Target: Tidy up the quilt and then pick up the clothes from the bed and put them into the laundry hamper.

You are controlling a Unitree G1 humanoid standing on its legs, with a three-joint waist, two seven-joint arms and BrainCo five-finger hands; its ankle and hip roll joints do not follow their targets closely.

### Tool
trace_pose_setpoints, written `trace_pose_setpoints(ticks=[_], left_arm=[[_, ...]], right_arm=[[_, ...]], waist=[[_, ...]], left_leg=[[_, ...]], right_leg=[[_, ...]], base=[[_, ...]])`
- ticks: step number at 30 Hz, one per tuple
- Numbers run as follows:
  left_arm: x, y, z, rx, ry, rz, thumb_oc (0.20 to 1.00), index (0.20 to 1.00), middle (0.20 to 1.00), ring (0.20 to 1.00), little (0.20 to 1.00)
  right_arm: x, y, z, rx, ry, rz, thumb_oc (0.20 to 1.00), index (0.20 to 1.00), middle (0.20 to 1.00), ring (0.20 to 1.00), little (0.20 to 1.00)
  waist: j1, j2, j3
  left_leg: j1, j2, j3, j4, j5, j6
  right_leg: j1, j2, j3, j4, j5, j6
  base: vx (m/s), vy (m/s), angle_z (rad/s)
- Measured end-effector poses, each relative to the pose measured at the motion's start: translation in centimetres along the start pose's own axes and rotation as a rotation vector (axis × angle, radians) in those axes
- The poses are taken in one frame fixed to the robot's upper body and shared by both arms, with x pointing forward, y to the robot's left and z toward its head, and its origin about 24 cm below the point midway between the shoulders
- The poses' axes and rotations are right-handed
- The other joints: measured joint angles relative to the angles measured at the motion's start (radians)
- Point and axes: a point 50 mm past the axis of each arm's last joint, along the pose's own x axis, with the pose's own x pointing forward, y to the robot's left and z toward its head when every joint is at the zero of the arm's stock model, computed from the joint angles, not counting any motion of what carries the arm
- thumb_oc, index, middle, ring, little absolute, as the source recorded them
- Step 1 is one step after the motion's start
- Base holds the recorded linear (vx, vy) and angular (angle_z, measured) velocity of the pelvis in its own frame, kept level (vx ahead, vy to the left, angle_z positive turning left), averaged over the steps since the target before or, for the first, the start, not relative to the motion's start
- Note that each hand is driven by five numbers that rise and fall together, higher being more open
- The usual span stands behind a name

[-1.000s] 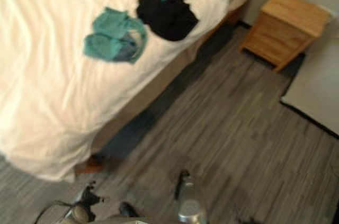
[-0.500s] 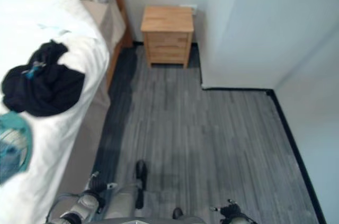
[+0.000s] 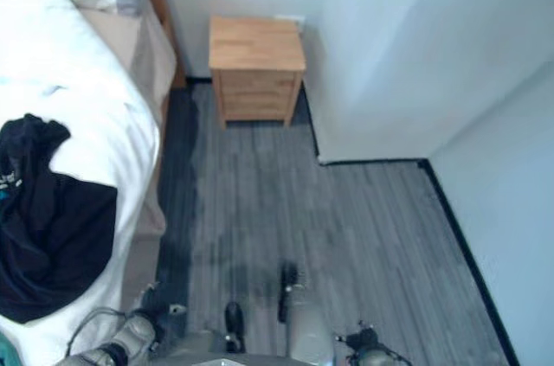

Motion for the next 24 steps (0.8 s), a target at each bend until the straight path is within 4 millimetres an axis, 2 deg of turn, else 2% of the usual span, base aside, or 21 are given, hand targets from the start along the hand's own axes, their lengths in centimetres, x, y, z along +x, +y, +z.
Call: trace_pose_setpoints(ticks=[2,3,4,5,6,7,8,9,10,12,13,14,15,17,18,19,20,21,22,23,24], left_arm=[[0.0,0.0,-0.5,0.025,0.019,0.002,1.000,1.000,1.000,1.000,1.000],[-0.2,-0.1,-1.6,0.034,0.046,-0.001,1.000,1.000,1.000,1.000,1.000],[-0.5,-0.3,-2.6,0.033,0.071,-0.008,1.000,1.000,1.000,1.000,1.000],[-1.0,-0.6,-4.4,0.018,0.114,-0.011,1.000,1.000,1.000,1.000,1.000],[-1.3,-1.1,-4.8,0.015,0.127,-0.024,1.000,1.000,1.000,1.000,1.000],[-1.6,-1.9,-5.1,0.001,0.134,-0.041,1.000,1.000,1.000,1.000,1.000],[-1.6,-2.3,-4.9,-0.046,0.134,-0.038,1.000,1.000,1.000,1.000,1.000],[-1.4,-2.0,-4.2,-0.081,0.116,-0.024,1.000,1.000,1.000,1.000,1.000],[-1.0,-1.5,-3.0,-0.092,0.079,-0.006,1.000,1.000,1.000,1.000,1.000],[-0.5,-0.4,-1.7,-0.104,0.042,0.022,1.000,1.000,1.000,1.000,1.000],[-0.4,-0.2,-1.2,-0.109,0.027,0.027,1.000,1.000,1.000,1.000,1.000],[-0.3,-0.3,-0.7,-0.123,0.015,0.027,1.000,1.000,1.000,1.000,1.000],[-0.2,-0.2,0.0,-0.131,-0.012,0.028,1.000,1.000,1.000,1.000,1.000],[-0.2,-0.3,0.3,-0.136,-0.022,0.025,1.000,1.000,1.000,1.000,1.000],[-0.3,-0.5,-0.2,-0.138,-0.007,0.022,1.000,1.000,1.000,1.000,1.000],[-0.7,-1.1,-1.4,-0.142,0.030,0.005,1.000,1.000,1.000,1.000,1.000],[-1.0,-2.0,-2.7,-0.144,0.095,-0.019,1.000,1.000,1.000,1.000,1.000],[-1.2,-2.5,-3.2,-0.133,0.118,-0.033,1.000,1.000,1.000,1.000,1.000],[-1.5,-2.7,-3.9,-0.125,0.133,-0.041,1.000,1.000,1.000,1.000,1.000],[-1.7,-2.3,-4.9,-0.114,0.153,-0.030,1.000,1.000,1.000,1.000,1.000],[-1.5,-1.9,-4.7,-0.131,0.149,-0.017,1.000,1.000,1.000,1.000,1.000]], right_arm=[[0.1,0.0,0.0,0.001,0.009,-0.002,1.000,1.000,1.000,1.000,1.000],[0.1,-0.3,-0.3,0.009,0.027,-0.010,1.000,1.000,1.000,1.000,1.000],[0.2,-0.3,-0.3,0.008,0.035,-0.007,1.000,1.000,1.000,1.000,1.000],[-0.1,0.1,-1.3,0.006,0.071,0.009,1.000,1.000,1.000,1.000,1.000],[-0.1,-0.4,-1.8,0.001,0.077,0.000,1.000,1.000,1.000,1.000,1.000],[0.0,-1.0,-1.6,0.000,0.071,-0.012,1.000,1.000,1.000,1.000,1.000],[0.1,-1.5,-0.9,-0.004,0.045,-0.023,1.000,1.000,1.000,1.000,1.000],[0.2,-1.7,-0.6,-0.013,0.034,-0.024,1.000,1.000,1.000,1.000,1.000],[0.3,-1.8,-0.2,-0.026,0.033,-0.025,1.000,1.000,1.000,1.000,1.000],[0.6,-1.9,1.6,-0.040,-0.008,-0.034,1.000,1.000,1.000,1.000,1.000],[0.8,-2.0,2.6,-0.041,-0.035,-0.042,1.000,1.000,1.000,1.000,1.000],[0.9,-2.2,3.8,-0.046,-0.071,-0.056,1.000,1.000,1.000,1.000,1.000],[0.9,-2.7,4.2,-0.065,-0.088,-0.068,1.000,1.000,1.000,1.000,1.000],[0.9,-3.5,3.2,-0.072,-0.063,-0.084,1.000,1.000,1.000,1.000,1.000],[0.7,-3.6,1.5,-0.085,-0.018,-0.084,1.000,1.000,1.000,1.000,1.000],[0.6,-4.0,1.6,-0.080,-0.032,-0.095,1.000,1.000,1.000,1.000,1.000],[0.5,-3.8,2.5,-0.060,-0.090,-0.093,1.000,1.000,1.000,1.000,1.000],[0.0,-3.6,3.0,-0.049,-0.142,-0.082,1.000,1.000,1.000,1.000,1.000],[-0.3,-3.2,3.6,-0.047,-0.196,-0.074,1.000,1.000,1.000,1.000,1.000],[-0.9,-2.8,6.1,-0.055,-0.305,-0.071,1.000,1.000,1.000,1.000,1.000],[-1.6,-3.1,7.7,-0.085,-0.398,-0.081,1.000,1.000,1.000,1.000,1.000]], waist=[[-0.017,0.049,0.013],[-0.026,0.062,0.015],[-0.028,0.080,0.013],[-0.030,0.071,-0.005],[-0.032,0.067,-0.023],[-0.022,0.090,-0.026],[-0.006,0.087,-0.026],[0.002,0.079,-0.013],[0.029,0.085,-0.002],[0.071,0.024,0.036],[0.082,0.011,0.047],[0.090,0.013,0.055],[0.082,0.025,0.065],[0.073,0.028,0.064],[0.064,0.052,0.027],[0.078,0.083,0.009],[0.068,0.098,0.019],[0.041,0.098,0.018],[0.011,0.078,0.008],[0.013,0.038,0.012],[0.005,0.032,0.019]], left_leg=[[0.086,-0.001,-0.029,-0.040,-0.031,-0.013],[0.123,0.004,-0.036,-0.056,-0.056,-0.054],[0.179,0.029,-0.050,-0.055,-0.082,-0.078],[0.212,0.027,-0.056,-0.016,-0.083,-0.079],[0.222,0.031,-0.055,0.014,-0.083,-0.080],[0.206,0.052,-0.049,0.067,-0.080,-0.084],[0.098,0.068,-0.051,0.314,-0.075,-0.103],[-0.010,0.092,-0.050,0.522,-0.063,-0.093],[-0.146,0.129,-0.044,0.771,-0.020,-0.094],[-0.253,0.139,-0.059,0.738,-0.062,-0.128],[-0.287,0.140,-0.049,0.668,-0.062,-0.129],[-0.306,0.149,-0.040,0.499,-0.056,-0.128],[-0.309,0.160,0.036,0.348,-0.020,-0.127],[-0.284,0.171,0.249,0.208,0.003,-0.118],[-0.272,0.172,0.335,0.166,0.045,-0.082],[-0.262,0.166,0.342,0.186,0.035,-0.054],[-0.207,0.144,0.296,0.156,0.071,0.059],[-0.162,0.133,0.231,0.121,0.078,0.059],[-0.121,0.110,0.196,0.079,0.082,0.060],[-0.071,0.068,0.132,0.042,0.072,0.062],[-0.056,0.062,0.113,0.030,0.073,0.069]], right_leg=[[0.008,0.021,0.052,-0.096,0.090,-0.025],[0.015,0.042,0.055,-0.078,0.117,-0.020],[0.033,0.090,0.033,0.005,0.119,-0.041],[0.067,0.115,0.025,0.039,0.169,-0.126],[0.087,0.121,0.045,0.035,0.242,-0.131],[0.109,0.147,0.034,0.035,0.227,-0.140],[0.148,0.144,0.022,0.016,0.203,-0.175],[0.151,0.139,0.002,0.030,0.158,-0.221],[0.201,0.136,-0.010,0.016,0.139,-0.200],[0.289,0.123,0.003,-0.035,0.106,-0.220],[0.328,0.118,-0.001,-0.066,0.089,-0.210],[0.374,0.115,-0.027,-0.090,0.084,-0.195],[0.424,0.116,-0.073,-0.091,0.056,-0.177],[0.501,0.120,-0.160,-0.085,-0.019,-0.141],[0.528,0.136,-0.186,-0.065,-0.059,-0.135],[0.533,0.159,-0.198,-0.004,-0.105,-0.092],[0.478,0.145,-0.233,0.280,-0.193,-0.022],[0.403,0.108,-0.253,0.507,-0.181,0.005],[0.343,0.061,-0.255,0.668,-0.173,0.034],[0.248,0.005,-0.209,0.818,-0.184,0.045],[0.202,-0.006,-0.184,0.835,-0.192,0.032]], base=[[0.73,-0.249,0.34],[0.85,-0.354,0.23],[0.57,-0.348,0.14],[0.35,-0.264,0.09],[0.33,-0.306,-0.11],[0.37,-0.385,-0.17],[0.50,-0.479,-0.17],[0.49,-0.366,0.15],[0.41,-0.136,0.18],[0.48,0.018,0.01],[0.54,0.057,0.07],[0.78,0.082,0.43],[0.57,0.074,0.72],[0.35,0.075,1.02],[0.43,0.085,0.73],[0.55,0.113,0.63],[0.32,0.012,0.66],[0.21,-0.018,1.19],[0.19,-0.062,1.38],[0.20,-0.098,1.26],[0.27,-0.120,1.14]])
